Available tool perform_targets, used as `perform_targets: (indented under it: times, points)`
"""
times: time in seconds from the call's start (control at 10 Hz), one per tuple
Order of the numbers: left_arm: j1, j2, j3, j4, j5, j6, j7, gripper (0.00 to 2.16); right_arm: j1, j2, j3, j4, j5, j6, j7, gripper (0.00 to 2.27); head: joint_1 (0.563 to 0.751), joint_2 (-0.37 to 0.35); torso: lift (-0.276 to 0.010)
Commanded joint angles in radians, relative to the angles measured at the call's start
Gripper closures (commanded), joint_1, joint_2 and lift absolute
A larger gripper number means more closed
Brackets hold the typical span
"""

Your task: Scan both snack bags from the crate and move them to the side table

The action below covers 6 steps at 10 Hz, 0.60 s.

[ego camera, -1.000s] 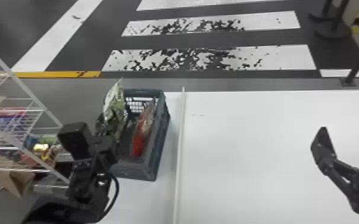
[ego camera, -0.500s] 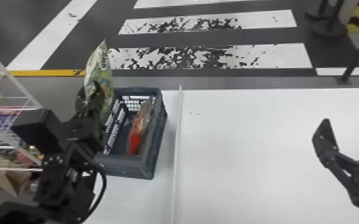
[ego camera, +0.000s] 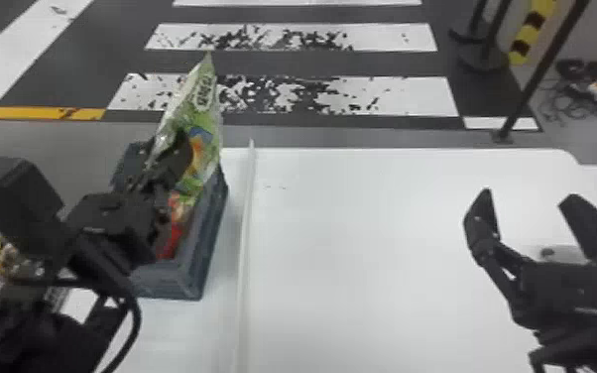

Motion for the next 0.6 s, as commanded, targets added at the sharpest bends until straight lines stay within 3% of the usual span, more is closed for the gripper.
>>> perform_targets:
  times: [0.0,0.2,0.5]
  points:
    - [-0.008,-0.005,-0.005,-0.002,0.069,0.072,-0.057,2.08,0.002,-0.001,-0.001,0.002,0.003,-0.014,-0.001,0.1,0.695,-0.021,-0.029]
    - [-0.019,-0.015,0.007,0.015,0.169,0.167,-0.173,2.08,0.0,0.002,0.0,0.009,0.003,-0.017,-0.001,0.1,0.695,-0.076,-0.029]
    - [-0.04,-0.023,0.024,0.068,0.218,0.247,-0.292,2.08,-0.002,0.004,0.0,0.018,0.004,-0.03,-0.001,0.1,0.695,-0.137,-0.029]
